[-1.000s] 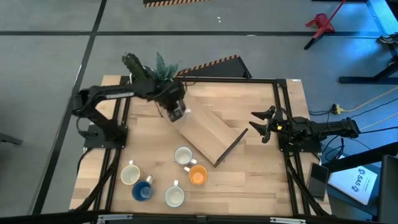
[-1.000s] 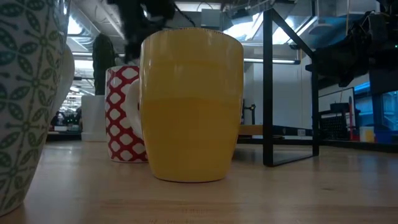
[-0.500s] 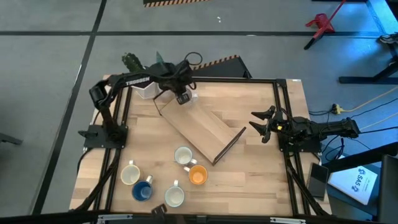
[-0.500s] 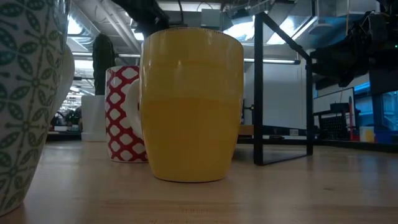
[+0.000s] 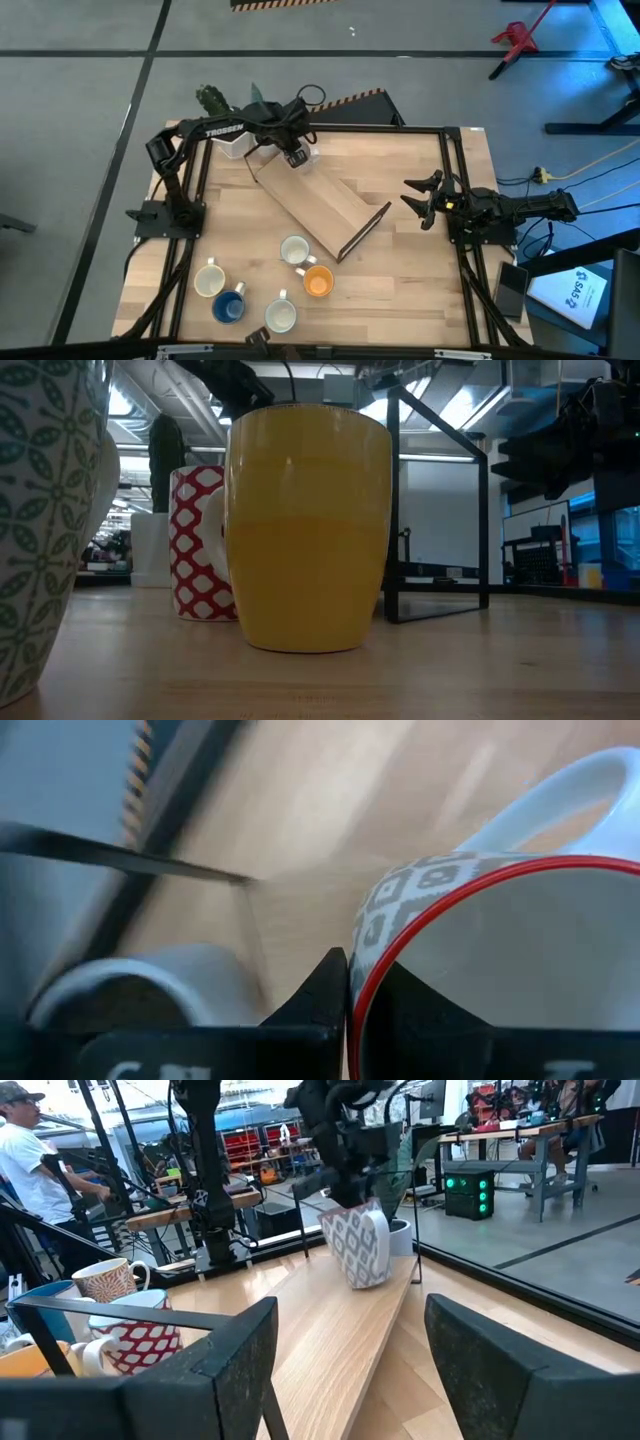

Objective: Place coffee mugs
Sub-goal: Put the gray mug on the shelf

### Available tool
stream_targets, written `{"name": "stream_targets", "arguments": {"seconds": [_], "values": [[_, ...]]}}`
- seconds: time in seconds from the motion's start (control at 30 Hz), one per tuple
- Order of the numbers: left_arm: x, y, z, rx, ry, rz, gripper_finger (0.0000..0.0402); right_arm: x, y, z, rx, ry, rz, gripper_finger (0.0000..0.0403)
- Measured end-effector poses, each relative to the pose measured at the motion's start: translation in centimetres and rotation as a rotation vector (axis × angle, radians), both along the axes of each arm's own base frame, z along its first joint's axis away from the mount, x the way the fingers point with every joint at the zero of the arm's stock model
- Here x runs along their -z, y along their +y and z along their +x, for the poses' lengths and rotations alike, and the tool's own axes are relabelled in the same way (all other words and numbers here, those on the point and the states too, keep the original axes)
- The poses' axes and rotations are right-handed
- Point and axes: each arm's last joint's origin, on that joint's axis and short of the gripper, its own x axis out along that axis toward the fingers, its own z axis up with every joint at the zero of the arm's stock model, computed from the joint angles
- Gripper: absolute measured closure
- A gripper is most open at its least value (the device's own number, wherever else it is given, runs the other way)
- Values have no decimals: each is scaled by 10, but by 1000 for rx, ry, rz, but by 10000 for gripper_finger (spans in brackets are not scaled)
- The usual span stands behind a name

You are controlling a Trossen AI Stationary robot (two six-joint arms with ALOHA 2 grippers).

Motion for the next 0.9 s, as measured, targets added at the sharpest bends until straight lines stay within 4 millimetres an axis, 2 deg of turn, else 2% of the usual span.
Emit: {"name": "stream_targets", "arguments": {"seconds": [0.5, 0.73, 0.9], "values": [[-1, 1, -3, -87, -10, -41, 384, 0, 0, 0, 0, 0, 0, 162], [-1, -7, 2, -69, -8, -42, 384, 0, 0, 0, 0, 0, 0, 162], [-1, -6, -1, -79, 3, -47, 384, 0, 0, 0, 0, 1, -4, 162]]}}
